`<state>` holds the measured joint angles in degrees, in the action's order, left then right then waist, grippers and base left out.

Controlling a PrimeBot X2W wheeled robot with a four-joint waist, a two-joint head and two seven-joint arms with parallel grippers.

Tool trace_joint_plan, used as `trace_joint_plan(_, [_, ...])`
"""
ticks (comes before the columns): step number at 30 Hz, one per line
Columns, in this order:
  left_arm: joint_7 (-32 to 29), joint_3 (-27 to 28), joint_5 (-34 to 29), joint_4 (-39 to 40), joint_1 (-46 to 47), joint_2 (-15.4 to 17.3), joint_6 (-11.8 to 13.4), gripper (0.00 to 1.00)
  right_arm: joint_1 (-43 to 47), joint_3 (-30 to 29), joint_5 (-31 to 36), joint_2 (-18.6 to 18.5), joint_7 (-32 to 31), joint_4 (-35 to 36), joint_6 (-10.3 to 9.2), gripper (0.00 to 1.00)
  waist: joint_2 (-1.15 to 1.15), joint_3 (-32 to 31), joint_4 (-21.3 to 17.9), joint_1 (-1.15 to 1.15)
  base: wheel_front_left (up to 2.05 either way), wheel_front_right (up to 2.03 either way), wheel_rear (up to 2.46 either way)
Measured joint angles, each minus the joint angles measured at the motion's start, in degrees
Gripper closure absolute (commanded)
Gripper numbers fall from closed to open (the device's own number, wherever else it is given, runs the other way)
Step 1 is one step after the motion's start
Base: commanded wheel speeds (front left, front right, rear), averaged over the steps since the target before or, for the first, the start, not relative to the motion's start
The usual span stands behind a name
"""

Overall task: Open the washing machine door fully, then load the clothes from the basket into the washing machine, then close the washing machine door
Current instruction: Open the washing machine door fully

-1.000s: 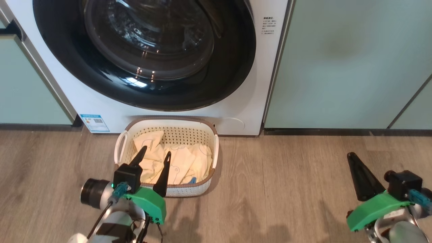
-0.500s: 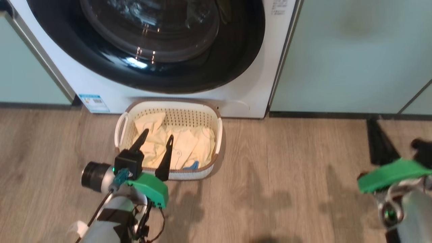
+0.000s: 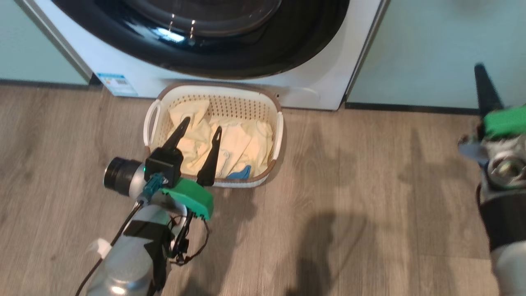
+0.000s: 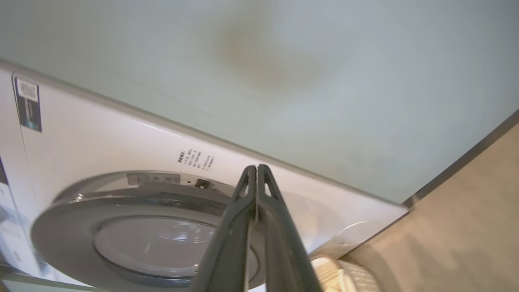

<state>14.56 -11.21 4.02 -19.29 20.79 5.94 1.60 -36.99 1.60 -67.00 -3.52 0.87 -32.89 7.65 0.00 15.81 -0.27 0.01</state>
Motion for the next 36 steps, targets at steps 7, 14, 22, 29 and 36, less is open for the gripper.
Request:
trace_joint_plan(7, [0.0, -0.4, -0.5, 0.5, 2.0, -0.7, -0.4, 0.0, -8.4, -3.8, -18.2, -0.3, -14.4, -3.7, 0.0, 1.0, 0.0, 3.2, 1.5, 0.0, 0.0, 0.0, 0.0])
trace_joint_plan(14, [0.0, -0.9, -0.5, 0.8, 3.7, -1.2, -0.5, 0.0, -17.9, -4.5, -24.4, -1.8, -25.5, -8.5, -0.01, 1.0, 0.0, 5.5, 3.2, 0.0, 0.0, 0.0, 0.0])
trace_joint_plan(22, [0.1, -1.2, -0.5, 1.4, 5.3, -1.9, -0.5, 0.0, -27.9, -1.2, -23.9, -1.7, -28.6, -13.1, -0.01, 1.0, 0.0, 8.0, 4.9, -0.01, 0.0, 0.0, 0.0])
trace_joint_plan(29, [0.1, -2.0, -0.4, 1.6, 5.9, -2.8, -0.9, 0.0, -33.6, 2.4, -21.7, -1.4, -27.9, -17.3, -0.01, 1.0, 0.0, 9.6, 6.8, -0.01, 0.0, 0.0, 0.0])
trace_joint_plan(36, [0.1, -2.4, 0.1, 1.7, 6.8, -3.2, -0.9, 0.0, -36.4, 5.0, -20.6, -1.1, -25.7, -20.3, -0.01, 1.0, 0.0, 10.4, 8.7, -0.01, 0.0, 0.0, 0.0])
